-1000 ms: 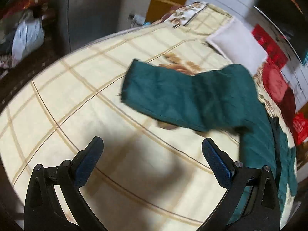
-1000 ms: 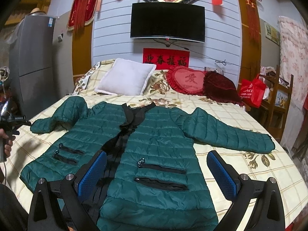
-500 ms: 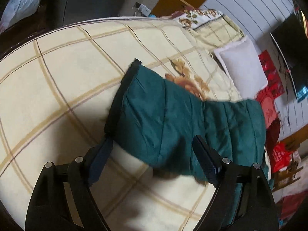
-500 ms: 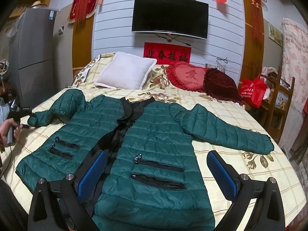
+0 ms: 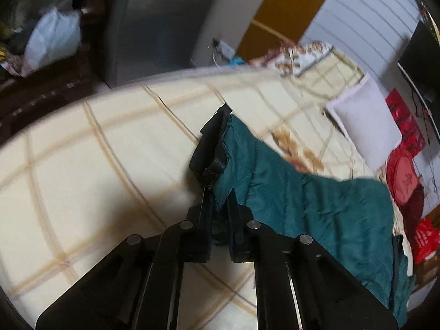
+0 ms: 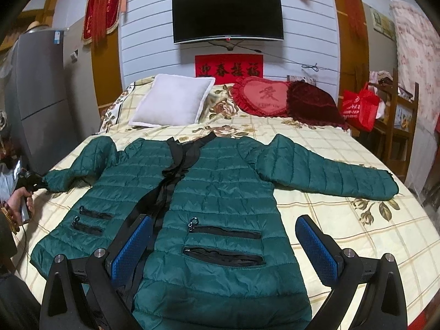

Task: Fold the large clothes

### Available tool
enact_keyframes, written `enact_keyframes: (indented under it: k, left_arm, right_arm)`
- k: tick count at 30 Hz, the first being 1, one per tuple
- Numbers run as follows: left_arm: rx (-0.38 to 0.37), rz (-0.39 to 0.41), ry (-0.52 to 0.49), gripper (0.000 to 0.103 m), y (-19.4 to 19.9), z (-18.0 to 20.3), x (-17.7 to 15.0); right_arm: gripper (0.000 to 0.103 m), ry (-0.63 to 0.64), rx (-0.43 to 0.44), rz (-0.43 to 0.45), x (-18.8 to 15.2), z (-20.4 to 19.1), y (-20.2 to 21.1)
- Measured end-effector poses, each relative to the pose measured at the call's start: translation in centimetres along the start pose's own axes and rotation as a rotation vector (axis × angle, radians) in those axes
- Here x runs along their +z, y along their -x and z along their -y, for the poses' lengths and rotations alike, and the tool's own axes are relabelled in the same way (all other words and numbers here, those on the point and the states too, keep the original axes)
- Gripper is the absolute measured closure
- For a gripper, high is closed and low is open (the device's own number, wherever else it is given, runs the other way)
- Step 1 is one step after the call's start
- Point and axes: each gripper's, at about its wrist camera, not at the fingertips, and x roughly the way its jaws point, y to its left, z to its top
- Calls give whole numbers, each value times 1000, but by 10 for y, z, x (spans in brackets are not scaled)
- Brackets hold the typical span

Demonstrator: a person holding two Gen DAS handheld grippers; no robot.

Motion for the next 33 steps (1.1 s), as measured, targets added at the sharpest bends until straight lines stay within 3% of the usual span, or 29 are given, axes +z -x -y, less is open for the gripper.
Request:
enact_keyframes:
  k: [4, 6, 9, 13, 19, 24, 33]
  left_arm:
    - [-23, 33, -27, 96, 27, -4, 11]
    - [-110, 29, -70, 96, 43, 10, 12]
    - [-258, 43, -207, 96, 76, 59, 3]
    - [-441, 56, -314, 96, 113, 130, -20]
    - [-635, 5, -423, 96, 145, 237, -67]
    - [-711, -51, -511, 96, 151, 314, -107]
    - [-807, -223, -576, 96, 123, 421, -190]
  right_arm:
    - [0, 3, -8, 2, 1, 0, 1]
    - [0, 12, -35, -8, -1, -1, -2]
    - [0, 22, -78, -60, -2, 1, -12]
    - [0, 32, -125, -133, -7, 6, -25]
    - [0, 43, -173, -144, -14, 19, -27]
    - [0, -12, -169, -145, -15, 36, -27]
    - [0, -78, -190, -166, -17, 52, -34]
